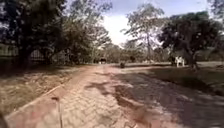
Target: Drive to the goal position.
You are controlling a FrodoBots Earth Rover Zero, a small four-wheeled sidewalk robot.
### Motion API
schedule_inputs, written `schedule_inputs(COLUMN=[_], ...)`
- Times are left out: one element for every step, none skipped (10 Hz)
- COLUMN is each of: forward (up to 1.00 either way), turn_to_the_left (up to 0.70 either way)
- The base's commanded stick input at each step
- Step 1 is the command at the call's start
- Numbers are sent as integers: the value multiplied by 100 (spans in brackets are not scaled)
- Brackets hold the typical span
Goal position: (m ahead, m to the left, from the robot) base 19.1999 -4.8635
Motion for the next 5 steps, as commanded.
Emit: schedule_inputs(forward=[85, 85, 85, 85, 85], turn_to_the_left=[23, 7, 0, 0, 0])
